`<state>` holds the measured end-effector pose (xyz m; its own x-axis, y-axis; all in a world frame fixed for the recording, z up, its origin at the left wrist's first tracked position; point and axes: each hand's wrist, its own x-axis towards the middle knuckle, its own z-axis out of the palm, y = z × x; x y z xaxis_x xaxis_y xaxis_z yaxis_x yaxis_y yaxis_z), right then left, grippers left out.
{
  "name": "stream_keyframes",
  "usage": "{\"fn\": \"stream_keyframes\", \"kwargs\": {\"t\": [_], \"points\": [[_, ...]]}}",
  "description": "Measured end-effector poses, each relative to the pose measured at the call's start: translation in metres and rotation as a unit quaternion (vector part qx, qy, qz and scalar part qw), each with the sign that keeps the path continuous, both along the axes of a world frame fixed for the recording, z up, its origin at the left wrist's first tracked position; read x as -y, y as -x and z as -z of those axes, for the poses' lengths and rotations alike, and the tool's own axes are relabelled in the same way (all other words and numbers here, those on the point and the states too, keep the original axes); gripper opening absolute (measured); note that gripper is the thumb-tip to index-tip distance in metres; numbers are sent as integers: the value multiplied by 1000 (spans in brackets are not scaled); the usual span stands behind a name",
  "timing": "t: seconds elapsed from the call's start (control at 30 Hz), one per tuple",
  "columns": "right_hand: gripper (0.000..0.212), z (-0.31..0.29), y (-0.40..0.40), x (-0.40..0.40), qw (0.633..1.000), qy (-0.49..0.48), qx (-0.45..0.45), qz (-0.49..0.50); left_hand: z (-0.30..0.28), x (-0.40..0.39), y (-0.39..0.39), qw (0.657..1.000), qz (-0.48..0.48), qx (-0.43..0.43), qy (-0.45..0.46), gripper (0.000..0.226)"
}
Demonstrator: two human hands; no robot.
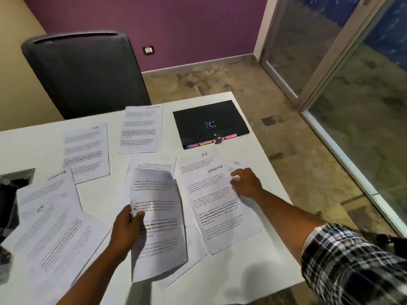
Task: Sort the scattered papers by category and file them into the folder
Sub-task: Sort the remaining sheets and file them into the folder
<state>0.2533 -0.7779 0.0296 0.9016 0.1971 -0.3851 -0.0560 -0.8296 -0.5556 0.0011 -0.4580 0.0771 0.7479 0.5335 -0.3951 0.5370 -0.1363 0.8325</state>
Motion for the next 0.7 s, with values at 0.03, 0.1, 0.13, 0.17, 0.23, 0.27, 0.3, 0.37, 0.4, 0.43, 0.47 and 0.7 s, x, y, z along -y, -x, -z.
{"fn": "stream_keyframes", "kwargs": {"t": [0.03, 0.1, 0.13, 0.17, 0.23, 0.27, 0.3, 0.37, 0.4, 0.43, 0.47, 0.7], "points": [[32, 7, -14, 4, 1000, 20, 11, -16, 0, 4, -2, 1000, -13, -5, -3, 20], [47, 16, -35, 10, 996, 82, 25, -34, 1, 11, -5, 999, -36, -10, -9, 15], [56, 20, -44, 15, 992, 118, 27, -40, 4, 15, -7, 999, -43, -10, -10, 13], [64, 25, -52, 19, 988, 146, 26, -50, 7, 18, -9, 999, -47, -11, -12, 11], [84, 32, -60, 29, 981, 176, 11, -83, 11, 25, -13, 998, -54, -15, -17, 7], [93, 37, -60, 32, 978, 185, 8, -99, 12, 28, -15, 998, -56, -18, -21, 8], [100, 41, -60, 35, 975, 190, 11, -113, 14, 31, -16, 998, -58, -20, -24, 9], [103, 47, -60, 39, 975, 187, 27, -114, 13, 37, -19, 997, -65, -27, -24, 9], [100, 49, -61, 40, 977, 182, 32, -110, 13, 38, -20, 997, -64, -29, -21, 9], [96, 50, -62, 40, 978, 178, 31, -106, 13, 39, -21, 998, -61, -29, -21, 9], [92, 50, -62, 39, 979, 173, 29, -104, 13, 40, -21, 998, -59, -29, -23, 9], [49, 54, -56, 35, 998, 29, -34, 32, 7, 40, -24, 998, -56, -11, -24, 17]]}}
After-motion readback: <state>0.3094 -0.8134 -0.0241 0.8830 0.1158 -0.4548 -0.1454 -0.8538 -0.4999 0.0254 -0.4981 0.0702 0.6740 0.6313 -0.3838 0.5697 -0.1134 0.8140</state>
